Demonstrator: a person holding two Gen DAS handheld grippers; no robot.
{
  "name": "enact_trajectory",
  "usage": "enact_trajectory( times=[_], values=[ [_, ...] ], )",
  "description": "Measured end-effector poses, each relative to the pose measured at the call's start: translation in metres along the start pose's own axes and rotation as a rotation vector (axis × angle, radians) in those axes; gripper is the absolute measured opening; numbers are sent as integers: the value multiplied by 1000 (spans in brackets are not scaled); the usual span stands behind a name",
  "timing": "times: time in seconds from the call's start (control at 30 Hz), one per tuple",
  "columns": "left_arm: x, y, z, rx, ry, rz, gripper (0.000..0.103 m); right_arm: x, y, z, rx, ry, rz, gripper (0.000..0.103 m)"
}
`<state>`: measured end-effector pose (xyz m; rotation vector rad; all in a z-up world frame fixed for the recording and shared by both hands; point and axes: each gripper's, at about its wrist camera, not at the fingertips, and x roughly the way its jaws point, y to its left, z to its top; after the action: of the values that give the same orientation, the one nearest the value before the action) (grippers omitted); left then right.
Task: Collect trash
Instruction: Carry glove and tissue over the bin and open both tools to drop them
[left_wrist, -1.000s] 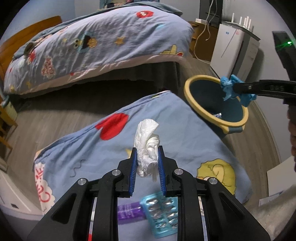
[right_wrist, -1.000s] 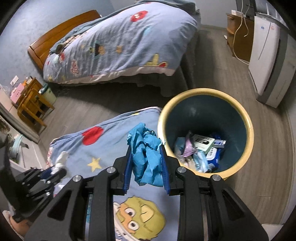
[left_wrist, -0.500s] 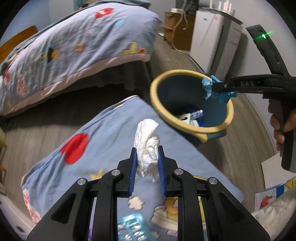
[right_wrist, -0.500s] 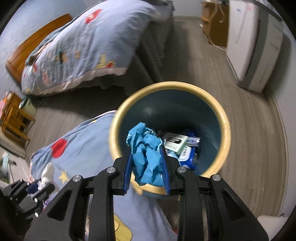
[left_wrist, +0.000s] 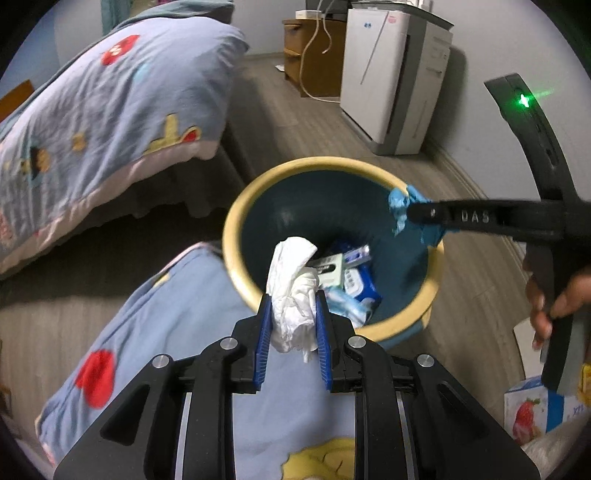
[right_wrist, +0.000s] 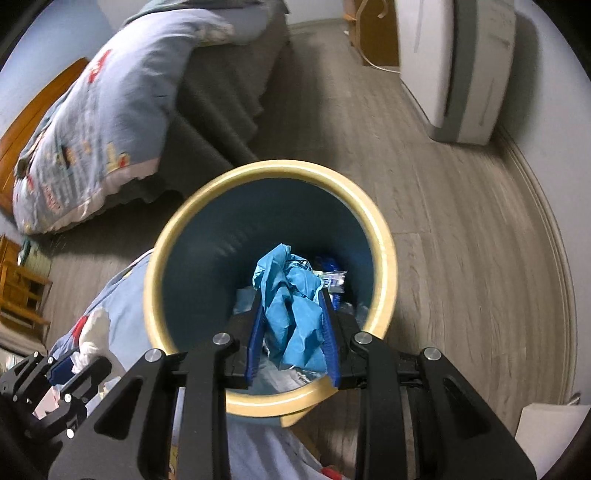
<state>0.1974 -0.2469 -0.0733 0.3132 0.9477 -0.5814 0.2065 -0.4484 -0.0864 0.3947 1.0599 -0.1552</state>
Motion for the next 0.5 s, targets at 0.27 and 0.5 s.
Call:
enact_trajectory(
  times=[0.27, 0.5],
  values=[
    [25, -10, 19, 6, -2, -10, 23, 7, -16, 4, 81, -4, 8, 27],
    [38, -16, 26, 39, -13, 3, 26, 12, -18, 6, 111, 0, 17, 28]
  ],
)
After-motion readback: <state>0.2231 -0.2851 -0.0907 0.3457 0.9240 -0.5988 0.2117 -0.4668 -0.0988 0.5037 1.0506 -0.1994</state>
